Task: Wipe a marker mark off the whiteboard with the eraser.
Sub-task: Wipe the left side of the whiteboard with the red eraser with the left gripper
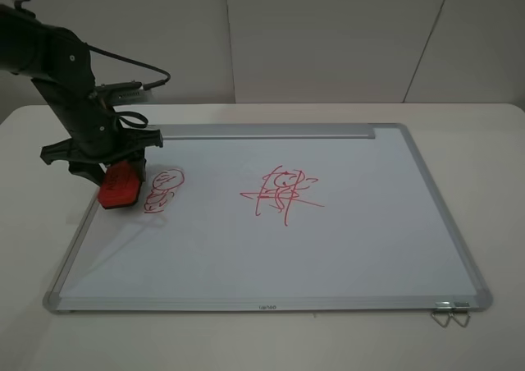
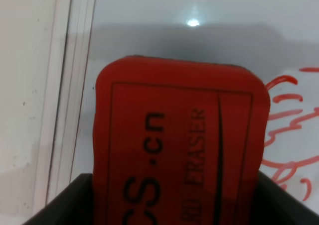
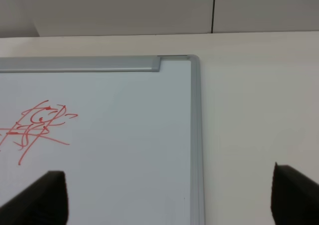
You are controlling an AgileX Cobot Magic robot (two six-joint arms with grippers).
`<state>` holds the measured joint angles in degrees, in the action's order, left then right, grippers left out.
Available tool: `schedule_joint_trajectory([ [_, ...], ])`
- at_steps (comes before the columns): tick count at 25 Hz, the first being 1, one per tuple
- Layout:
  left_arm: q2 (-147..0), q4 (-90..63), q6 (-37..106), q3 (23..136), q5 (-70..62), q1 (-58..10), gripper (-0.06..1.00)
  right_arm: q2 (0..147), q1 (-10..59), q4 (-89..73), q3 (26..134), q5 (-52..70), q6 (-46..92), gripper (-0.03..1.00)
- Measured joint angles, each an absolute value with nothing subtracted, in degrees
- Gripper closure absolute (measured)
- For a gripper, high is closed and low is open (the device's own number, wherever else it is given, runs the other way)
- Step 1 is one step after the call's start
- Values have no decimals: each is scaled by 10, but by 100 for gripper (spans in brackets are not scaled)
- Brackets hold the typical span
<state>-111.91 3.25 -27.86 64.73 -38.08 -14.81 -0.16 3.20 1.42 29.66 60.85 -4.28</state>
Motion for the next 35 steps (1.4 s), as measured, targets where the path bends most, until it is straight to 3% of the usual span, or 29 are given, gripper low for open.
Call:
schedule_joint_trajectory([
  [18, -1179, 40, -280, 656, -375, -157, 37, -2, 32, 14, 297, 609, -43, 24],
  [35, -1233, 60, -293, 720, -329, -318, 37, -2, 32, 14, 297, 609, -43, 24],
])
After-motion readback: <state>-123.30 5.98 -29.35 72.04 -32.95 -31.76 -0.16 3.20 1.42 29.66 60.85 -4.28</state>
